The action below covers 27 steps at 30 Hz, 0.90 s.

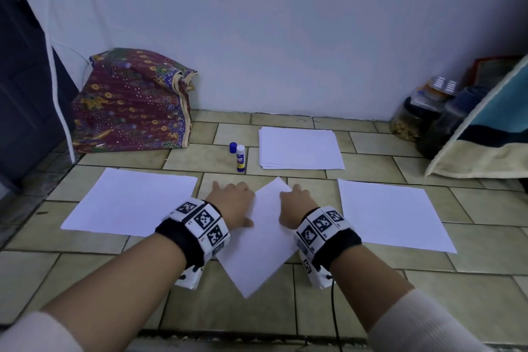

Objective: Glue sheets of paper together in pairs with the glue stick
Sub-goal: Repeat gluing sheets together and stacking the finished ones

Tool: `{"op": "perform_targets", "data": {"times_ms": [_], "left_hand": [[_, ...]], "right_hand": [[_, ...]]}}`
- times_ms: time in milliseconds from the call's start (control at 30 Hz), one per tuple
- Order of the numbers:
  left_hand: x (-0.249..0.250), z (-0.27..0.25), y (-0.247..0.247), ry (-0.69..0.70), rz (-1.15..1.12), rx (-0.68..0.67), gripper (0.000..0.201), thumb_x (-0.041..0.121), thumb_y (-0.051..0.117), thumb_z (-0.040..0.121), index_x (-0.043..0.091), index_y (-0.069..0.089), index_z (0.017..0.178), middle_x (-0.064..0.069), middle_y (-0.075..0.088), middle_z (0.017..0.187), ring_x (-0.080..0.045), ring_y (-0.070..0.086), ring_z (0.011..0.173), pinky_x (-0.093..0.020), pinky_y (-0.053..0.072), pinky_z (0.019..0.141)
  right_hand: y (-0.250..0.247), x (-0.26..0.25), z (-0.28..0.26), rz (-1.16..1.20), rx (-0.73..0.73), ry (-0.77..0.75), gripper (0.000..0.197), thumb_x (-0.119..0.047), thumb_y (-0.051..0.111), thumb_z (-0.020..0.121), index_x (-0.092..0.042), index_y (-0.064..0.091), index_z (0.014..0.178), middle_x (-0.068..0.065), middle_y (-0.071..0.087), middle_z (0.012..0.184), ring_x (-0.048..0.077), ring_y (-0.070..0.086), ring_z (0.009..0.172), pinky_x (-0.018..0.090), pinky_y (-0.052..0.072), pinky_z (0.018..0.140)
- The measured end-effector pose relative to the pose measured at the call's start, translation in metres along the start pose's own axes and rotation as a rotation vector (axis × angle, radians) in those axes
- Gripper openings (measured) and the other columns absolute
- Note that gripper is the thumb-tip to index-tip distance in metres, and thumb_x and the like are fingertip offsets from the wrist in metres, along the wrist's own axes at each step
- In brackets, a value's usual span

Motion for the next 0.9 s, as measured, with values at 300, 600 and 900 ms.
{"op": "perform_targets", "data": {"times_ms": [300, 600, 900], "left_hand": [[0.007, -0.002, 0.01, -0.017, -0.05, 0.108, 0.059, 0.046, 0.066, 0.085, 0.014, 0.045, 0.13, -0.006, 0.048, 0.13, -0.023, 0.044, 0.12, -0.035, 0.038, 0.096], [-0.012, 0.012, 0.052, -0.03, -0.125, -0.139, 0.114, 0.064, 0.054, 0.084, 0.007, -0.019, 0.15, -0.006, -0.022, 0.158, -0.019, -0.018, 0.146, -0.058, 0.002, 0.116], [-0.011, 0.006, 0.046, -0.027, -0.113, -0.145, 0.111, 0.063, 0.053, 0.085, 0.007, -0.017, 0.15, -0.005, -0.022, 0.158, -0.017, -0.013, 0.147, -0.056, 0.0, 0.117]], "right_hand": [[0.015, -0.031, 0.007, 0.004, -0.119, -0.106, 0.079, -0.035, 0.064, 0.087, -0.018, 0.017, 0.149, 0.015, 0.024, 0.147, 0.041, 0.022, 0.134, 0.047, 0.036, 0.104], [0.013, -0.044, 0.013, 0.02, -0.199, -0.298, 0.098, -0.021, 0.067, 0.085, -0.018, -0.004, 0.152, 0.003, 0.004, 0.16, 0.022, 0.015, 0.145, 0.05, 0.008, 0.117], [-0.002, 0.018, 0.018, 0.021, -0.217, -0.139, 0.107, -0.049, 0.07, 0.079, -0.024, -0.003, 0.153, -0.005, 0.005, 0.16, 0.022, 0.015, 0.145, 0.051, 0.006, 0.117]]}}
Point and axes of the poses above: each hand's wrist, its own z-axis towards the middle knuckle, its own y-axis out of the palm, x = y × z, the point moved 8 cm from there along z, towards the middle knuckle
